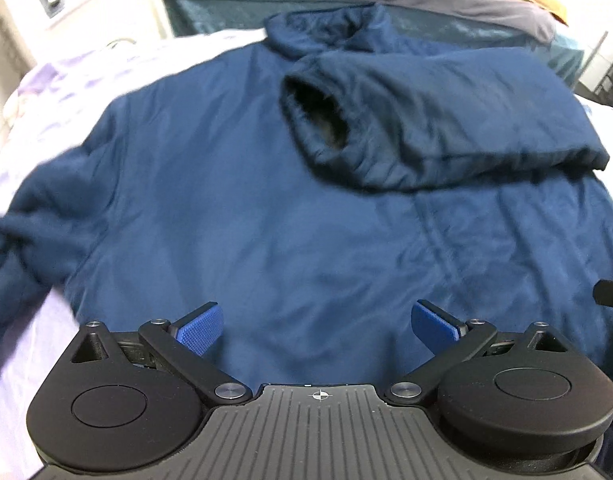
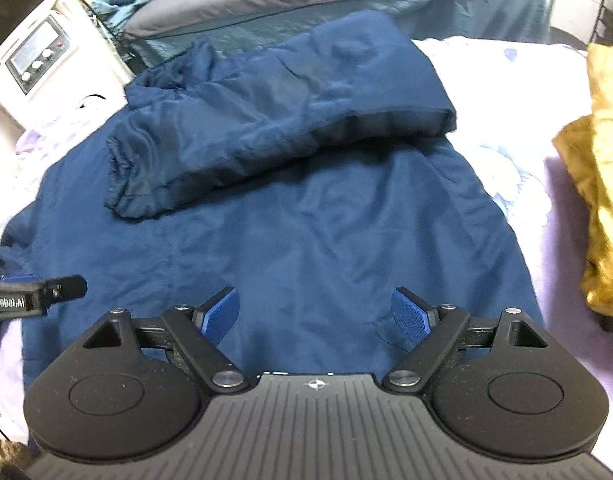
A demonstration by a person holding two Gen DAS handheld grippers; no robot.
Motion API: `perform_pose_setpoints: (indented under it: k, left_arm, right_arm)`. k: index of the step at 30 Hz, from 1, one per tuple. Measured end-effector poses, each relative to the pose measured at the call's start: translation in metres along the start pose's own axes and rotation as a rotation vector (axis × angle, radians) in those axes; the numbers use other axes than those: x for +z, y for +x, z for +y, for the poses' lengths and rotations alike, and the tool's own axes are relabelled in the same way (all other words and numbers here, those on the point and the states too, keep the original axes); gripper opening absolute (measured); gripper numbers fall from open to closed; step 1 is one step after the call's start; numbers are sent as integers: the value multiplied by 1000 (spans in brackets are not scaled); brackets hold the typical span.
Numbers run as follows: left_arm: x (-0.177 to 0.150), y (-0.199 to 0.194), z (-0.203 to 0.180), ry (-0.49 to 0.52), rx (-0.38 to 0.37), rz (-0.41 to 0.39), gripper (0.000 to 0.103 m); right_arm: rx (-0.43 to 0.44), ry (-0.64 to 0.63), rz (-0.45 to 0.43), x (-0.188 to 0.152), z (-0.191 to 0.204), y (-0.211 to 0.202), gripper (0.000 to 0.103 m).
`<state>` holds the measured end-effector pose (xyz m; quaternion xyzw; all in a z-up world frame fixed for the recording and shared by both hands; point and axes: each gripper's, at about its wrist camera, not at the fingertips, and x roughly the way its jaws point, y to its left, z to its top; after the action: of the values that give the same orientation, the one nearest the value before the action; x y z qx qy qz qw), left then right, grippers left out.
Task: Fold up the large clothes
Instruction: 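Fold the held sleeve across the jacket body with the right gripper and release, then grasp the other sleeve with the left gripper and lift it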
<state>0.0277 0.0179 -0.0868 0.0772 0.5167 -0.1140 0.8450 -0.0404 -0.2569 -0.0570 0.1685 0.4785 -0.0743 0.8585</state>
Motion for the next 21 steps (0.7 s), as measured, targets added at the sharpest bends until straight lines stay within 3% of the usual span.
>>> perform_pose_setpoints:
  k: [6,13,21]
  left_arm:
    - [-27,-11,68,-226,17,-10,103]
    - [-64,-30,165,-531,189,-47,103]
    - [-114,-41,250,-789,267,-66,103]
  right_arm:
    - [1,-17,68,-13,11,14,86]
    - [34,-131,139,-19,48,29,87]
    - [60,-258,148,-24,88,31,91]
